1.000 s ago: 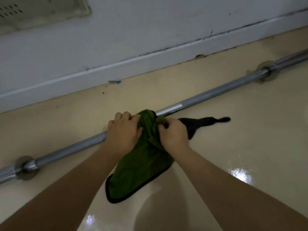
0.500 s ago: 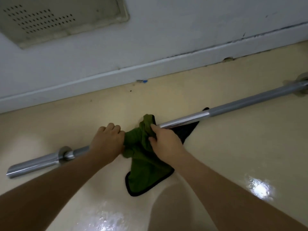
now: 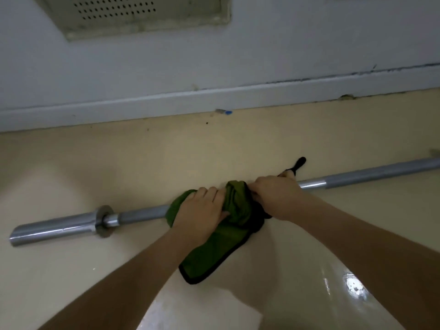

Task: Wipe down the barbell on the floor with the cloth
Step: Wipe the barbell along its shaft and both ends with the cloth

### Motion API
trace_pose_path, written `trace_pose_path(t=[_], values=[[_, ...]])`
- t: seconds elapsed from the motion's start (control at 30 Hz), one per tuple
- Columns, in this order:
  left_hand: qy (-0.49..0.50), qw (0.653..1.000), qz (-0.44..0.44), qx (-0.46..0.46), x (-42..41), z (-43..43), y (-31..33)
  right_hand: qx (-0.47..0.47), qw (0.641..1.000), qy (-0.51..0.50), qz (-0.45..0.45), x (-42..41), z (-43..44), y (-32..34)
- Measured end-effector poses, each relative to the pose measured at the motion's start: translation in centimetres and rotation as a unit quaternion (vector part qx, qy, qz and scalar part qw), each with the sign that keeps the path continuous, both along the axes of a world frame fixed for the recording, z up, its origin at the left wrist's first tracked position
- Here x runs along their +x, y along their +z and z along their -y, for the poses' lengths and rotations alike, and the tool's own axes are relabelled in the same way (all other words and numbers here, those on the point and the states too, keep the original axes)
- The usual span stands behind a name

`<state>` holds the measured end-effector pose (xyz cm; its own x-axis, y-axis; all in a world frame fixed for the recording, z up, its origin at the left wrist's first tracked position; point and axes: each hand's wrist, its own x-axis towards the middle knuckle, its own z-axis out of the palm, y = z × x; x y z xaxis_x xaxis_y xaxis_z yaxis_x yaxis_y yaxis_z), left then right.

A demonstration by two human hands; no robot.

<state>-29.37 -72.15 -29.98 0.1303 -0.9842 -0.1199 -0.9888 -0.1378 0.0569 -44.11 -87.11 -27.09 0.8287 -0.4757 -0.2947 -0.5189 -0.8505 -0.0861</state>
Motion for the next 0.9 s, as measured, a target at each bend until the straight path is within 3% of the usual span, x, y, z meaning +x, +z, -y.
trace_pose_path(t=[0.1,0.37,0.67,0.77,0.9], values=[[-0.011,0.999,0.028,-0.029,1.8,-2.0,-0.5,0.025,0.999,0.033,0.0,-1.1,0.3,0.8],[0.061,0.998,-0.01,0.033,6.6,-9.2,1.2,-0.011,0.999,0.023,-0.046,-1.7,-1.0,1.0],[0.026,0.999,-0.001,0.021,-4.8,0.1,0.9,-0.052,0.998,-0.006,-0.03,-2.4,-2.2,-0.5],[0.002,1.0,-0.018,0.01,-1.3,-3.2,0.7,-0.038,0.998,0.03,-0.043,-2.9,-1.7,0.4],[0.052,0.998,-0.005,0.03,3.2,-10.8,1.1,-0.012,0.995,0.056,-0.081,-3.7,-2.3,1.5]])
